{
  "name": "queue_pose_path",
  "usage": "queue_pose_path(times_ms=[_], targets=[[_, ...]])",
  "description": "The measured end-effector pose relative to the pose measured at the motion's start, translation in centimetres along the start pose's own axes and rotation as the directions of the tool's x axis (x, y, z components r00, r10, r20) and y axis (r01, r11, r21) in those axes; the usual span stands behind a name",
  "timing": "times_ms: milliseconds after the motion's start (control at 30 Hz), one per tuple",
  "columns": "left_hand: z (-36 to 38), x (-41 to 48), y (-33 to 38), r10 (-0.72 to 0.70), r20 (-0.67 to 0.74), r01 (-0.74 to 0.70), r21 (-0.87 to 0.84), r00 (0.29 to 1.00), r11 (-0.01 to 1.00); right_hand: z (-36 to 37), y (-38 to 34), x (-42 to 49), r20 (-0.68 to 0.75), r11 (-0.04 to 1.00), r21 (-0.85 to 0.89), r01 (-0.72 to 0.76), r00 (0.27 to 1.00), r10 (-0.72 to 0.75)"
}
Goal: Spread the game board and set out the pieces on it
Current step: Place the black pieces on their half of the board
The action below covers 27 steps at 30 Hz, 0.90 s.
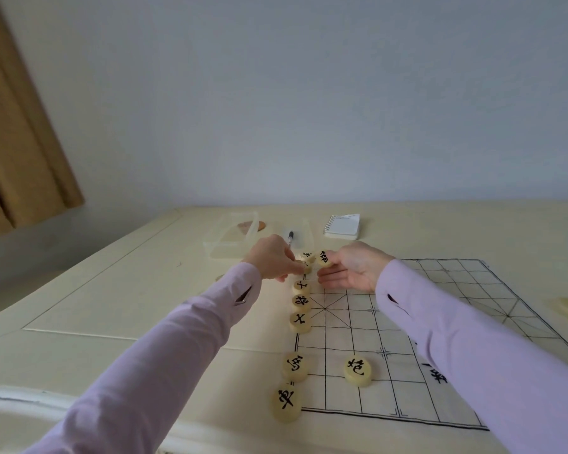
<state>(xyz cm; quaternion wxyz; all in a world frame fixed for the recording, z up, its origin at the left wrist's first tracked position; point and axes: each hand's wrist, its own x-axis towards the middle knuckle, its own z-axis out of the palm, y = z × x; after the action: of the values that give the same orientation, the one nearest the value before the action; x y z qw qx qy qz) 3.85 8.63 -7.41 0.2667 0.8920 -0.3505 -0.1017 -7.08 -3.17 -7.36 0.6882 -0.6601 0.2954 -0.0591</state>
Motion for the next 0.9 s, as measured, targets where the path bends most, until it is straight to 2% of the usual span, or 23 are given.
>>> queue_pose_path(times_ms=[67,233,667,733,800,833,900], targets=[[0.1,-0.1,0.7,-0.009,-0.01,0.009,0.076,1.0,0.997,-0.1,0.0,0.3,-0.014,1.0,-0.021,-0.001,1.0,0.0],[0.5,0.2,1.9,-0.04,-0.011,0.041,0.148,0.999,0.988,0.0,0.2,0.5,-0.006,0.999,-0.04,-0.019,1.0,0.019],[0.4,0.0,2.0,-0.012,-0.02,0.017,0.263,1.0,0.965,-0.2,0.4,0.2,-0.034,1.0,-0.002,-0.026,0.999,0.026],[-0.2,-0.1,1.9,0.022,-0.118,0.005,0.222,0.993,0.975,-0.3,0.4,0.0,-0.023,1.0,0.014,-0.014,1.0,0.014],[-1.0,-0.7,1.9,0.115,-0.206,-0.092,0.116,0.972,0.989,-0.3,0.1,-0.4,0.0,0.998,0.067,0.015,1.0,-0.015],[-1.4,-1.2,2.0,0.172,-0.193,-0.164,0.059,0.966,0.985,-0.3,0.0,-0.7,0.009,0.995,0.094,0.032,0.999,-0.033],[-2.0,-2.4,1.9,0.278,-0.067,-0.28,-0.026,0.958,0.96,-0.4,-0.3,-1.2,0.02,0.992,0.116,0.057,0.998,-0.06]])
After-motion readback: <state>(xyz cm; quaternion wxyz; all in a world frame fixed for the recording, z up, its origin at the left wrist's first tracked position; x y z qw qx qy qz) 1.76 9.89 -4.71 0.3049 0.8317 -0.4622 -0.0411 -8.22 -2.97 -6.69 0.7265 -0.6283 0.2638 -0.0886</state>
